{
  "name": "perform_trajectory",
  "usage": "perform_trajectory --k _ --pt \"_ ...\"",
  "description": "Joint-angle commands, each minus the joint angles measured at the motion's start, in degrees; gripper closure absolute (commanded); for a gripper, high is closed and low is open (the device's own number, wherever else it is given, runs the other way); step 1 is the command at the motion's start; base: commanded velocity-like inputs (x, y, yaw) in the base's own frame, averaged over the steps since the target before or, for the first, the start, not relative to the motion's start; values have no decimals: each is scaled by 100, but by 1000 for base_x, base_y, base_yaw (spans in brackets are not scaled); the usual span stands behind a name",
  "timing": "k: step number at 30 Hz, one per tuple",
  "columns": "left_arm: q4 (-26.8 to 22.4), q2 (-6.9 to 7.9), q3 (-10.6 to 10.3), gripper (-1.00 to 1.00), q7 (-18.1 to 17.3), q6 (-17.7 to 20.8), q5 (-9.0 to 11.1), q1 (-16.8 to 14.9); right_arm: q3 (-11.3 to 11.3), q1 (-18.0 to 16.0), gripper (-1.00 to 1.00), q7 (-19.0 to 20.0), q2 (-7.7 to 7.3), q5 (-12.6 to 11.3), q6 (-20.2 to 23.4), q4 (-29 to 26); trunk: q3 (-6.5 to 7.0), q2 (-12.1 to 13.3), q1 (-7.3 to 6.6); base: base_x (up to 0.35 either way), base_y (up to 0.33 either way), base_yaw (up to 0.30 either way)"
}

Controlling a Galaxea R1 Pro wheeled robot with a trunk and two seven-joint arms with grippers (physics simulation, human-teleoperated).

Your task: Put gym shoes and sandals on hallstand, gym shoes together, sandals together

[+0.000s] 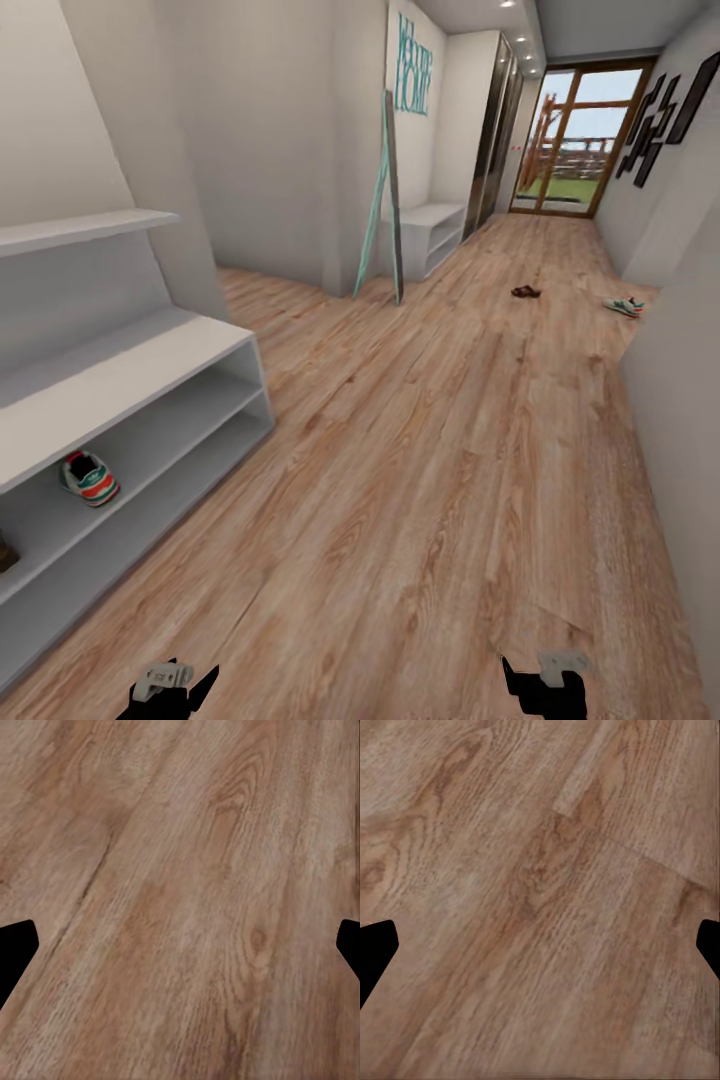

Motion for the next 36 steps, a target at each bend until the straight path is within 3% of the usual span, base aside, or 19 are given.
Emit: perform_trajectory --k 1,22,32,36 --pt "4 -1 32 -100 -55 12 27 -2 -51 -5 -100 6 0 56 -18 7 -17 -43 22 0 0 -266" --pt "11 3 61 -100 -9 18 35 -3 -43 5 -100 7 23 56 -27 12 -242 -886 483 0 0 -206" --pt "4 -3 44 -100 933 -2 29 -4 -42 12 -100 7 25 56 -27 9 -341 -1287 703 0 0 -172" --pt "7 -22 39 -100 1079 -82 26 -4 -42 12 -100 7 25 58 -41 8 -380 -1447 790 0 0 -162"
